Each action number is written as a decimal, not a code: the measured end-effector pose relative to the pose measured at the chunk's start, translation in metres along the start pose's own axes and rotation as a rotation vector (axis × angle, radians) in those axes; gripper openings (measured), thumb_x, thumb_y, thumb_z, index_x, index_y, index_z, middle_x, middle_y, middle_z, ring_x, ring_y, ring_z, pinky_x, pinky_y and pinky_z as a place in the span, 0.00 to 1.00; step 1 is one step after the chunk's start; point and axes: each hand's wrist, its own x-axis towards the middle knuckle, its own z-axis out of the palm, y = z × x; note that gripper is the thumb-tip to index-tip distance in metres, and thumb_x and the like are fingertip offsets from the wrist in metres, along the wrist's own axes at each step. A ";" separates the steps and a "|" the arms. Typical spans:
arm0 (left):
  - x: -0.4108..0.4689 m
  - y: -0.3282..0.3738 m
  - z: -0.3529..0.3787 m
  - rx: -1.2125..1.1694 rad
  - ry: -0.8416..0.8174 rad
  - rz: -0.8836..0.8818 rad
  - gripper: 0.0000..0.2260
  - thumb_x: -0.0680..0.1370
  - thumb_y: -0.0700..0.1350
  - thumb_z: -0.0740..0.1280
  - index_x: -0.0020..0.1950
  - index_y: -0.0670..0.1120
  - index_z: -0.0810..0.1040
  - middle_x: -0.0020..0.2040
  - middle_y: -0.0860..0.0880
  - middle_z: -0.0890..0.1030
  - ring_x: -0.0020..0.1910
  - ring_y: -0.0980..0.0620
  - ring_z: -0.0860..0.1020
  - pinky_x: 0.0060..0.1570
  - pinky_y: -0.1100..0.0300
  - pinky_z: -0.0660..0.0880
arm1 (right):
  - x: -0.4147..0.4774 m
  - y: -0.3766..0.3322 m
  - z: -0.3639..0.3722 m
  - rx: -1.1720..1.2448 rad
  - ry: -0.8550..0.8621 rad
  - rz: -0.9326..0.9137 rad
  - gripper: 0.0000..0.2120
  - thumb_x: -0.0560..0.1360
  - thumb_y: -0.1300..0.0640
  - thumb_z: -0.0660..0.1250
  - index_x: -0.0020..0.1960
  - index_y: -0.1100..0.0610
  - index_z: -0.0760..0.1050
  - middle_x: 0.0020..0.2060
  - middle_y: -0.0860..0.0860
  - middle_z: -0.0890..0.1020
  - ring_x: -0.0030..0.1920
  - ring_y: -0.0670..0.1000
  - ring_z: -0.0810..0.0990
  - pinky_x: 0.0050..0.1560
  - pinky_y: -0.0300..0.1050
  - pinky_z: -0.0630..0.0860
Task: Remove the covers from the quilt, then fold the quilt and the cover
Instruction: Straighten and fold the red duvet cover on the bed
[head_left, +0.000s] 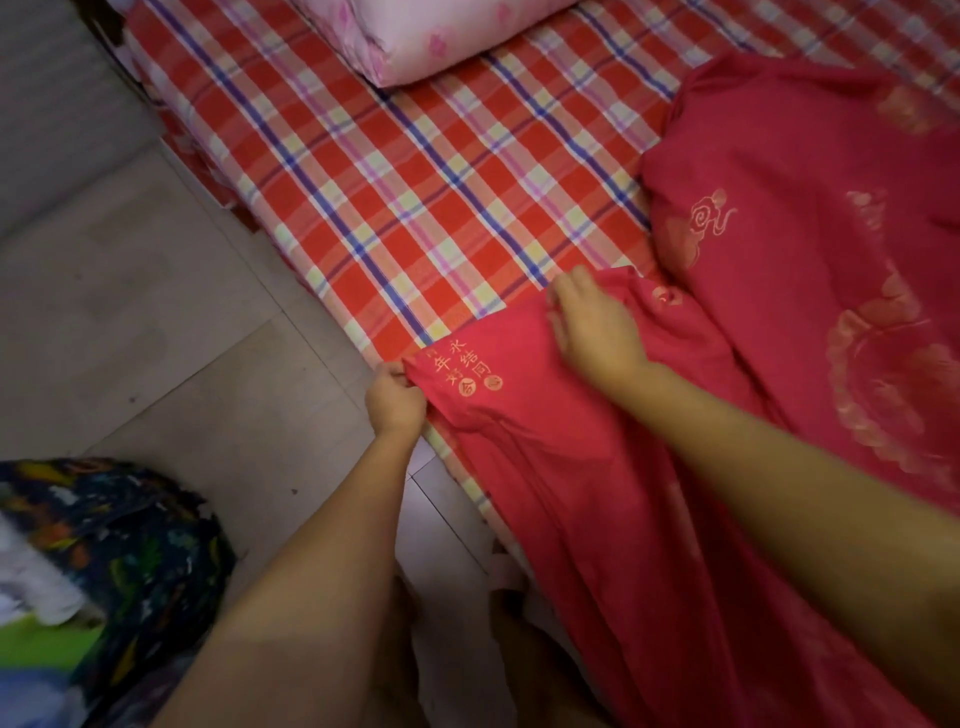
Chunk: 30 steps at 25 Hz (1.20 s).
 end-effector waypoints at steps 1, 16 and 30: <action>-0.005 0.003 0.000 0.007 -0.009 0.094 0.06 0.77 0.37 0.61 0.49 0.47 0.71 0.39 0.53 0.75 0.37 0.56 0.74 0.33 0.65 0.70 | -0.022 -0.022 0.008 0.089 -0.057 -0.077 0.08 0.77 0.53 0.63 0.50 0.58 0.70 0.48 0.56 0.77 0.43 0.60 0.78 0.38 0.51 0.71; 0.037 -0.001 -0.024 0.339 -0.229 0.396 0.08 0.76 0.40 0.66 0.54 0.46 0.73 0.44 0.52 0.77 0.44 0.52 0.77 0.47 0.57 0.76 | -0.094 -0.064 0.117 -0.101 -0.098 0.276 0.21 0.52 0.60 0.77 0.42 0.58 0.73 0.37 0.53 0.77 0.28 0.52 0.78 0.19 0.40 0.69; 0.055 -0.002 -0.025 0.072 -0.372 0.037 0.12 0.80 0.40 0.56 0.42 0.41 0.76 0.29 0.48 0.75 0.24 0.53 0.70 0.29 0.62 0.70 | -0.158 -0.079 0.144 -0.123 0.205 0.910 0.13 0.68 0.67 0.61 0.50 0.60 0.76 0.42 0.59 0.78 0.41 0.61 0.78 0.38 0.52 0.74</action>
